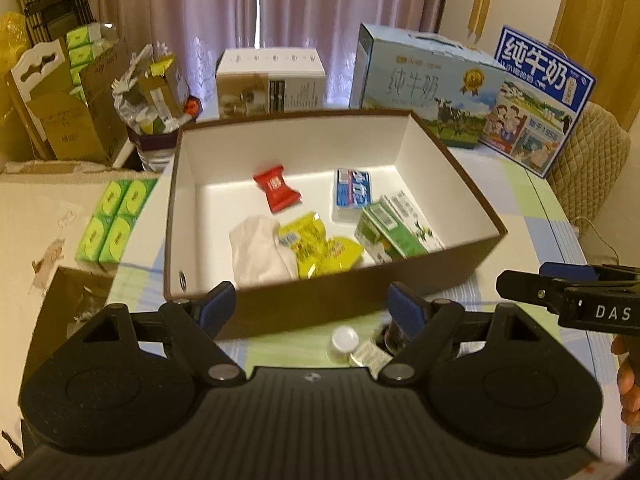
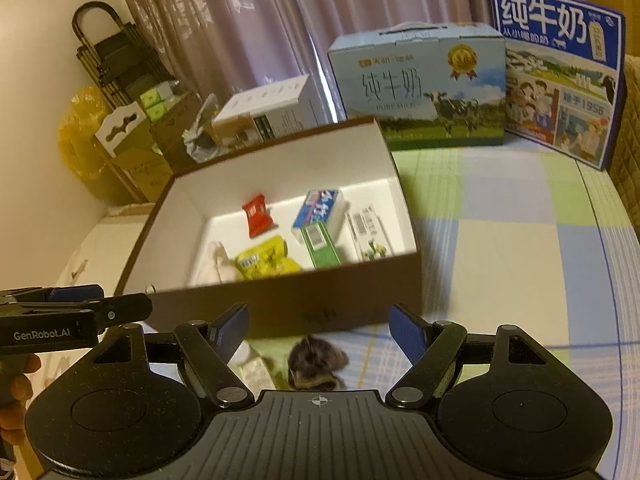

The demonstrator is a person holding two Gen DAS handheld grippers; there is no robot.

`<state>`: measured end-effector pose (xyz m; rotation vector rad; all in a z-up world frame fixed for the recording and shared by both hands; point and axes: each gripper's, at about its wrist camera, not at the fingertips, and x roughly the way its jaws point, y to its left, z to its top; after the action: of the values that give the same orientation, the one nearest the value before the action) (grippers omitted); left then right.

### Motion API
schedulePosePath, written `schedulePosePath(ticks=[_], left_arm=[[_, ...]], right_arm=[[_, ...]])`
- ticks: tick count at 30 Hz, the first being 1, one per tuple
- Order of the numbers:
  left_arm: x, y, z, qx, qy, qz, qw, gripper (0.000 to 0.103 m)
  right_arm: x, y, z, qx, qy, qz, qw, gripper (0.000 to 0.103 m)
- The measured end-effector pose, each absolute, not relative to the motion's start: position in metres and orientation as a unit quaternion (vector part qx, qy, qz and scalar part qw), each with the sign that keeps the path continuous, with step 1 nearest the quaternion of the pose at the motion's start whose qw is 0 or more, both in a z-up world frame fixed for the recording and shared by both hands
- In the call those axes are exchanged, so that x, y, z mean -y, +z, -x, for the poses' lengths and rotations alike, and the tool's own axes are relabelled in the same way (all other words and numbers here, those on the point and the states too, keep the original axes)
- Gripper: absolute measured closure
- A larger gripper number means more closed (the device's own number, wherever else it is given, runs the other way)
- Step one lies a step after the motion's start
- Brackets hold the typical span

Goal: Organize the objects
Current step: 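Withdraw both tools from the box toward the remaining items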

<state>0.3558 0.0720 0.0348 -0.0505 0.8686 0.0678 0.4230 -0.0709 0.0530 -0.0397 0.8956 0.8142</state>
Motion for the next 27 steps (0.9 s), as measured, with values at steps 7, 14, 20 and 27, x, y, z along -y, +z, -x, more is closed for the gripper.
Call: schedulePosePath(ticks=[7,14,20,27], left_arm=[[-0.067,0.020,-0.342,-0.443,0.028,0.034,0.896,0.020],[-0.060,0.004,-0.335,-0.463,0.019,0.032,0.886,0.020],[-0.051,-0.013,-0.334,-0.484,0.008,0.032,0.874,0.020],[-0.042,-0.028,-0.336,-0.498,-0.001,0.030,0.866,0.020]], right_arm=[[0.088,0.035,-0.411,-0.446,0.367,0.031,0.816,0.029],[0.102,0.015,-0.404,-0.475,0.353,0.037,0.805,0.029],[0.108,0.001,-0.400,-0.496,0.340,0.038,0.798,0.029],[0.113,-0.010,-0.398,-0.513,0.327,0.039,0.793,0.029]])
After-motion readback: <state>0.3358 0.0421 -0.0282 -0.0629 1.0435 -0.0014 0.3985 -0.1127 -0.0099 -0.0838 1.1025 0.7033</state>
